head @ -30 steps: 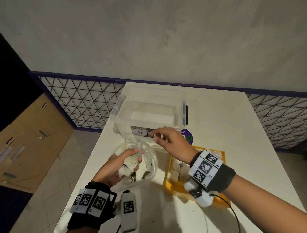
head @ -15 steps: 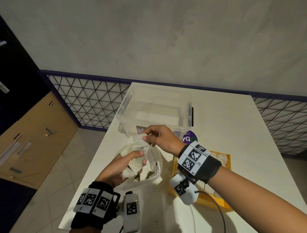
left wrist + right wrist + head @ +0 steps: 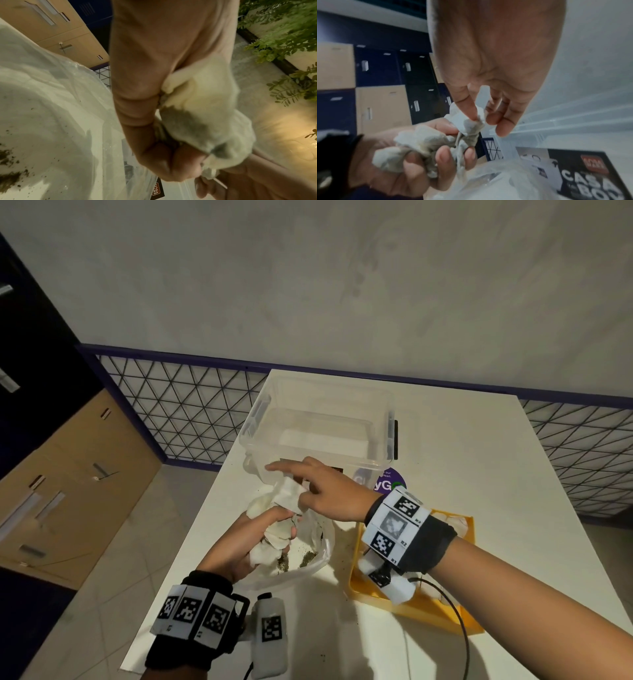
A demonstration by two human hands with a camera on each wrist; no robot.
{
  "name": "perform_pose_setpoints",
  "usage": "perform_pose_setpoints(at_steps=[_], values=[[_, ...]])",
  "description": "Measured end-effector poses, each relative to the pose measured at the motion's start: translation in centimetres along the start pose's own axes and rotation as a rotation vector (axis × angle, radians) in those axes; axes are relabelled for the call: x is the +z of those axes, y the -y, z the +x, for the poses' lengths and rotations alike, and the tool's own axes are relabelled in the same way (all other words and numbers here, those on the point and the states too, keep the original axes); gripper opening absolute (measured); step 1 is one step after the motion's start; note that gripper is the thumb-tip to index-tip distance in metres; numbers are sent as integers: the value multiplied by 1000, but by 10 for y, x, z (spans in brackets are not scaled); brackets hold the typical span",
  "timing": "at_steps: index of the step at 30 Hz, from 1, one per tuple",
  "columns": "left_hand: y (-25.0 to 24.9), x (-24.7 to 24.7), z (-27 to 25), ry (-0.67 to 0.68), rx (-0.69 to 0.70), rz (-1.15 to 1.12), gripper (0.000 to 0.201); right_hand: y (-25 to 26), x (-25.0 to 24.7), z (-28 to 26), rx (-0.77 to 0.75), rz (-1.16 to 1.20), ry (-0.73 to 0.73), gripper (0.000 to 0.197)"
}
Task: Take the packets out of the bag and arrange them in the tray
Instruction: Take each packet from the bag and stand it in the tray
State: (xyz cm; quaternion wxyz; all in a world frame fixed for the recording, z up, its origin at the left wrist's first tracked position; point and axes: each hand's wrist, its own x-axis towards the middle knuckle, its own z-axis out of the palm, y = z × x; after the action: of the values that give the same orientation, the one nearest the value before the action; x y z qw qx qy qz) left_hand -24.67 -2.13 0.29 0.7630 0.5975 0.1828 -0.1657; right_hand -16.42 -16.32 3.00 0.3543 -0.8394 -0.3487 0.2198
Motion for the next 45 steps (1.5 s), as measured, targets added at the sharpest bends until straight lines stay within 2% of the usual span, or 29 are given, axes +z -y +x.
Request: perform_pose_setpoints(at_steps=[2,4,9,14,18,21,24,27,30,36,39,42,45], values=[[1,1,2,-18,-8,29,12,1,1,-1,-37,-137,31,54],[2,2,3,-21,-21,45,12,-1,1,-5,-27,-169,7,40],[5,6,7,8,-32,52,14,-14,-9,-20,67,99,-135,16],[7,4,10,2,-68,-19,19,-40,-24,-50,250,350,-257,10],[5,3,12,20,-60,-95,22,-69,-26,-78,397,437,-305,18],[4,3,13,24,-44,-99,16,-92,-20,-96,456,337,-276,22],[4,4,14,24,-53,-112,9,-109,-11,-108,472,272,-237,12],[5,5,14,23,-61,-112,9,-116,-3,-115,498,199,-195,25],[6,5,13,23,-63,-111,10,-121,6,-117,501,43,-106,29],[8,0,10,9,-69,-103,23,-121,14,-113,502,-74,7,13],[9,-1,8,1,-63,-87,22,-130,21,-109,516,-192,-25,20],[10,-1,7,5,-48,-77,20,-136,26,-106,501,-434,-49,23],[9,2,5,2,-40,-76,11,-138,28,-104,484,-558,-55,25]])
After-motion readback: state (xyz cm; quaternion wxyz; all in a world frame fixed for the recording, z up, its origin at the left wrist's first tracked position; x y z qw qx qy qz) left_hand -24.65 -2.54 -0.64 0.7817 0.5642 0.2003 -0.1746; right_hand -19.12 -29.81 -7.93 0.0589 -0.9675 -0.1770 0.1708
